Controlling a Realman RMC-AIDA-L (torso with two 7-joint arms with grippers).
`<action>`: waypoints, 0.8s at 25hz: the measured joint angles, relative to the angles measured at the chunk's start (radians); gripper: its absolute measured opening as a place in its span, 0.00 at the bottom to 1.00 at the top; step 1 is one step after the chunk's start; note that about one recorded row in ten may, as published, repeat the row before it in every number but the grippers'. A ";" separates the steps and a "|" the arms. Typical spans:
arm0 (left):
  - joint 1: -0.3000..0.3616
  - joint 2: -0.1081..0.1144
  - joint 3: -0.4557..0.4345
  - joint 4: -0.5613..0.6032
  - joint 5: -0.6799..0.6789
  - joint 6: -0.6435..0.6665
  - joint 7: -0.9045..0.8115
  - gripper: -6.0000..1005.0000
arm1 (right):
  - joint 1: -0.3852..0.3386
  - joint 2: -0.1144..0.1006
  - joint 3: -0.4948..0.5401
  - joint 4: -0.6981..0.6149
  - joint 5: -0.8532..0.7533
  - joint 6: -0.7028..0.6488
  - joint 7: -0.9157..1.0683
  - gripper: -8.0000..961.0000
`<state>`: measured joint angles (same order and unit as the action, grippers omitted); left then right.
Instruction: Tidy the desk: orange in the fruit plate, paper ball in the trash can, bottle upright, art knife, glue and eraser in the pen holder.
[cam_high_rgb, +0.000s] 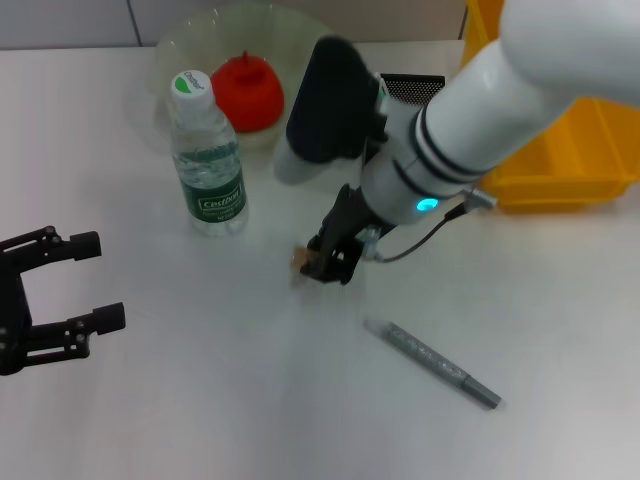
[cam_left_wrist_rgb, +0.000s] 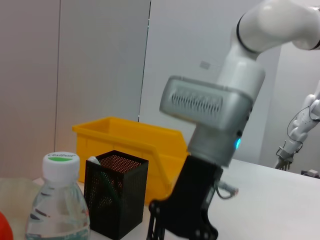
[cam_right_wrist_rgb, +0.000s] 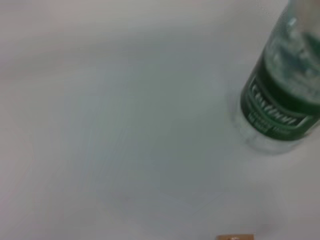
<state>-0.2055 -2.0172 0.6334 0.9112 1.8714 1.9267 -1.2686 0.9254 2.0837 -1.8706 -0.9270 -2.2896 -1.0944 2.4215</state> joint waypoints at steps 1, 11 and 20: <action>0.000 0.000 0.000 0.000 0.000 0.000 0.000 0.81 | -0.030 -0.001 0.060 -0.098 -0.059 -0.068 0.019 0.27; -0.007 0.001 0.000 0.000 0.000 0.000 0.000 0.81 | -0.175 0.001 0.294 -0.663 -0.365 -0.364 0.152 0.28; -0.019 0.000 0.001 0.000 0.000 0.000 -0.004 0.81 | -0.207 -0.001 0.406 -0.624 -0.396 -0.319 0.088 0.28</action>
<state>-0.2246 -2.0176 0.6343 0.9112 1.8714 1.9267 -1.2726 0.7183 2.0825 -1.4649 -1.5511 -2.6856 -1.4135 2.5092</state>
